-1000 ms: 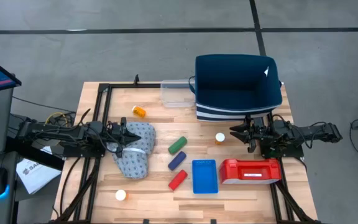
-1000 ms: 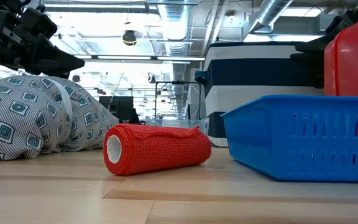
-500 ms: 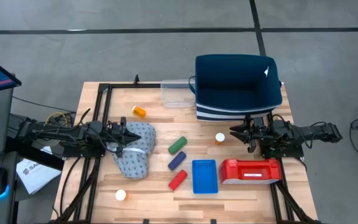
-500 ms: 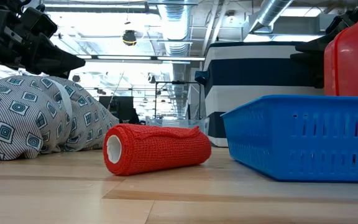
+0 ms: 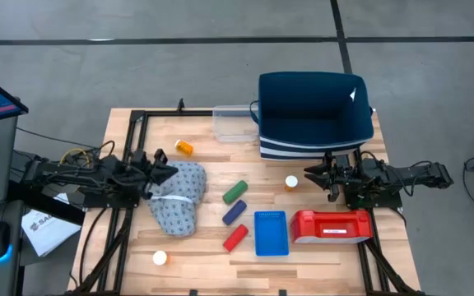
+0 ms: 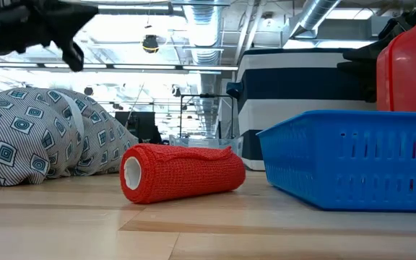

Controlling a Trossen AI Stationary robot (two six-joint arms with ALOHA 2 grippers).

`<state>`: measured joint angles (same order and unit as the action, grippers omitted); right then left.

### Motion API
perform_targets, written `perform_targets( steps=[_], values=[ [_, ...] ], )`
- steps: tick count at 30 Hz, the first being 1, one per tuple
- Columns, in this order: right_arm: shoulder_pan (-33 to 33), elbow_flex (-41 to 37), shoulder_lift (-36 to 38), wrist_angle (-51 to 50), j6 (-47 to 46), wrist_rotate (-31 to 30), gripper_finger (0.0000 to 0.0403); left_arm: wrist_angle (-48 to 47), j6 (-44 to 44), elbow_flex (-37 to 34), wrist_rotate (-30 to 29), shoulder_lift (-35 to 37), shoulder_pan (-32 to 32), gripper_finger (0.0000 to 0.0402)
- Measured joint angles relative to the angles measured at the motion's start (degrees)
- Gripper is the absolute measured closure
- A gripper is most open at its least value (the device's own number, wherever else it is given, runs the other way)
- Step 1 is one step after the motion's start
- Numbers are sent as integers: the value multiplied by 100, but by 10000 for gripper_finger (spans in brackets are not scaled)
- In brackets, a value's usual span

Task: Pick & Place Medicine items
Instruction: Put the gray patient gown into the blue laundry organizer

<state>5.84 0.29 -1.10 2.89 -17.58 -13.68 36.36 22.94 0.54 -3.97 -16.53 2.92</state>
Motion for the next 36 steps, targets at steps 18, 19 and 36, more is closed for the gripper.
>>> perform_targets(
  steps=[18, 19, 36],
  values=[
    [-198, -2, -2, 609, 94, 295, 291, 405, -2111, 171, 452, -475, 78, 332],
    [-162, -1, -2, 609, 60, 745, 291, 368, -2118, 258, 440, -576, 129, 315],
    [2967, 0, -689, 2315, 602, 1388, 291, -2343, -5156, 2791, -4059, -2595, 2949, 178]
  ],
)
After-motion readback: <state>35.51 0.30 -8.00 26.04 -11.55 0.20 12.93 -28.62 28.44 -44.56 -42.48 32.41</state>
